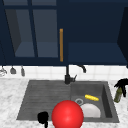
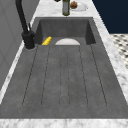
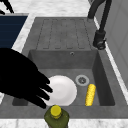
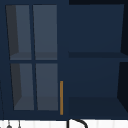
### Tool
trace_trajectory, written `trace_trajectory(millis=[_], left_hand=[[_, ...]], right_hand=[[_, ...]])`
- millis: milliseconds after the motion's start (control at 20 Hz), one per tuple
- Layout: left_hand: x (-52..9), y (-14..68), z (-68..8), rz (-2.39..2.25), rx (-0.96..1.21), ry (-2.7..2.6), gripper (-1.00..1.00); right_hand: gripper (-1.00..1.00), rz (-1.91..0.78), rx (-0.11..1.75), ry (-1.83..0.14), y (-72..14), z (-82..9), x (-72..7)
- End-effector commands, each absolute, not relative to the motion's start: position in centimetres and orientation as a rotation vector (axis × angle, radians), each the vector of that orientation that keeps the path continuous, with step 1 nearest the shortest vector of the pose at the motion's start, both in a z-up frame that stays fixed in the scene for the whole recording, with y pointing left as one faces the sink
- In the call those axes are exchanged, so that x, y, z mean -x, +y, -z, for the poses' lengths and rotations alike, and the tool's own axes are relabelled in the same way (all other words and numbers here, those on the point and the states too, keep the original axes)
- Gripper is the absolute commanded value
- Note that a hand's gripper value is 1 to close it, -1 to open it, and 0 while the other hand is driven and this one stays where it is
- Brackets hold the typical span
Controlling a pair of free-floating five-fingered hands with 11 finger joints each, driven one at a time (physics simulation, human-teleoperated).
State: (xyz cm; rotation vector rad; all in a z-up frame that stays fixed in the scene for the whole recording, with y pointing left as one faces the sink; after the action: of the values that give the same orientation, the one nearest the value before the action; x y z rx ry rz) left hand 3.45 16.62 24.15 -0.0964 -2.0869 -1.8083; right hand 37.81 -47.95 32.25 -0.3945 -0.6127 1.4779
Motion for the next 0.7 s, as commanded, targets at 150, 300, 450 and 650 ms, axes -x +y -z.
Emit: trace_trajectory(millis=[150,300,450,650], left_hand=[[-3.4,16.6,-24.2,1.808,0.096,-2.087,0.0],[-3.4,16.6,-24.2,1.808,0.096,-2.087,0.0],[-3.4,16.6,-24.2,1.808,0.096,-2.087,0.0],[-3.4,16.6,-24.2,1.808,0.096,-2.087,0.0]], right_hand=[[-1.0,-1.515,0.446,-0.624,-48.0,-36.6,-36.9],[-1.0,-1.53,0.421,-0.595,-47.8,-37.6,-36.9],[-1.0,-1.528,0.418,-0.572,-47.4,-38.3,-37.9],[-1.0,-1.532,0.45,-0.525,-46.5,-37.0,-40.2]])
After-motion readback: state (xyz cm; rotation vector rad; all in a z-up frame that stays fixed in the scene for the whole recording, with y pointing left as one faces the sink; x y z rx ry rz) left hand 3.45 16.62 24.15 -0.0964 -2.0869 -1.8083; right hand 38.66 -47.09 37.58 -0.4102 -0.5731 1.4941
